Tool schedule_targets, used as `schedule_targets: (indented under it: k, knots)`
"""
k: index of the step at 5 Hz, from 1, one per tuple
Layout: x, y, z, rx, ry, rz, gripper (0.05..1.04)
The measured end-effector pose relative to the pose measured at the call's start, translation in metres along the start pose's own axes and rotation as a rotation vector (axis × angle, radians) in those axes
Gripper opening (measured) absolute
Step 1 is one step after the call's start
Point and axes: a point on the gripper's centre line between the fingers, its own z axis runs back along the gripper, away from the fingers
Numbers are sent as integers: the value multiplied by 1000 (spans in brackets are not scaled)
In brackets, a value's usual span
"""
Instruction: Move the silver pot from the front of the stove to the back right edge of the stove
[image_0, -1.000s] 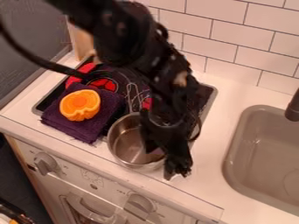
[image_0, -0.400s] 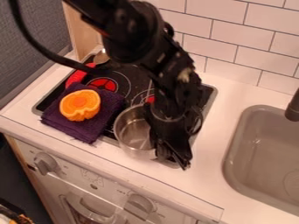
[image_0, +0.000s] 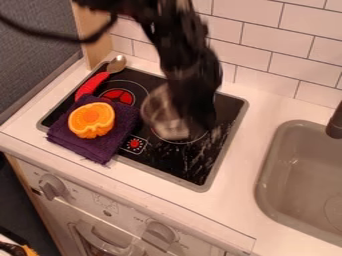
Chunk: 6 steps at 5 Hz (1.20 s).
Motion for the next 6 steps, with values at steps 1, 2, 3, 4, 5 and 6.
schedule_targets:
  k: [1,2,3,4,5,6]
  knots:
    - [37,21,-7,-19,-8,49,78]
    - [43,20,-36,-24,78,106,77]
    - [43,11,-56,-11,166,133,77]
    - [45,1,-59,-21,202,138,77]
    - [48,-6,-59,-25,204,127,77]
    - [49,-8,-60,-26,202,124,108]
